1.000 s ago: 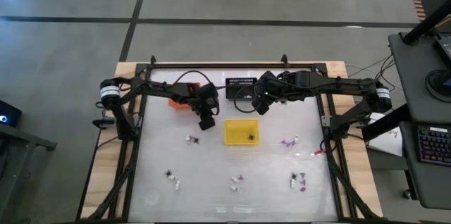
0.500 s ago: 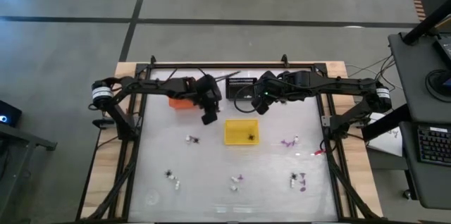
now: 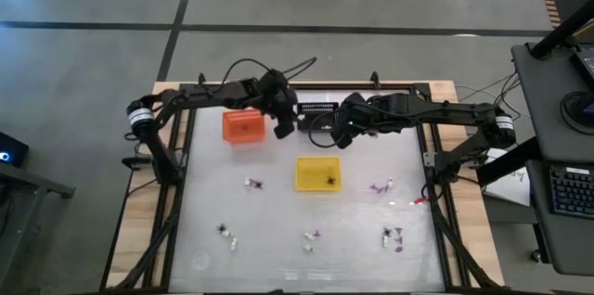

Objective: Sort Halloween decoration
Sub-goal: Put the white skeleton toy into the black bin, then put the black spider toy into the yellow bin, then put the white skeleton toy into the black bin

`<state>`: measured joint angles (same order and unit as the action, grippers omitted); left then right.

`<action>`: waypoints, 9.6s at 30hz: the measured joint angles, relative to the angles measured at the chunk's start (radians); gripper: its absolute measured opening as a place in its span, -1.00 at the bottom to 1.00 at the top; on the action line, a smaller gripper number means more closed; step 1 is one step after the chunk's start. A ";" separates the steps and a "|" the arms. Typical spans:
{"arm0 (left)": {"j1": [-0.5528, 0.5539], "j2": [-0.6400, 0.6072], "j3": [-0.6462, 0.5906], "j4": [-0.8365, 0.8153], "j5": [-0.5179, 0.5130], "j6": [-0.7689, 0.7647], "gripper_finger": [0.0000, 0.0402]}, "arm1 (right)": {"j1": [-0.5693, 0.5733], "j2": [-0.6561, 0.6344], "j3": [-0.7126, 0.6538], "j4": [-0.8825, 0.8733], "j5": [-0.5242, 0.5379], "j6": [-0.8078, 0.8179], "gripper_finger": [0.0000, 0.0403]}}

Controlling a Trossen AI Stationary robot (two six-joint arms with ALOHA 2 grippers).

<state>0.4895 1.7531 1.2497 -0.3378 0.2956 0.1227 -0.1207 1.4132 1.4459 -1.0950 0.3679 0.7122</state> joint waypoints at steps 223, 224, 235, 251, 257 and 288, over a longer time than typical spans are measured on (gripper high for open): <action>-0.043 -0.505 -0.277 -0.746 0.109 -0.095 -0.50 | 0.012 0.219 0.047 0.228 -0.234 -0.025 -0.32; -0.057 -0.516 -0.296 -0.728 0.109 -0.132 -0.50 | 0.012 0.219 0.050 0.229 -0.235 -0.025 -0.32; -0.226 -0.611 -0.452 -0.573 0.087 -0.357 -0.50 | 0.023 0.217 0.068 0.168 -0.240 -0.024 -0.32; -0.392 -0.551 -0.549 -0.378 -0.084 -0.895 -0.50 | 0.024 0.217 0.068 0.165 -0.237 -0.020 -0.32; -0.415 -0.484 -0.545 -0.282 -0.102 -0.937 -0.50 | 0.025 0.217 0.068 0.161 -0.237 -0.033 -0.32; -0.451 -0.222 -0.539 -0.233 -0.133 -0.972 -0.50 | 0.058 0.219 0.066 0.052 -0.234 -0.062 -0.32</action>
<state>0.0380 1.5312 0.7105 -0.5703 0.1630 -0.8493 -0.0631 1.6318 1.5116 -1.0426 0.1341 0.6498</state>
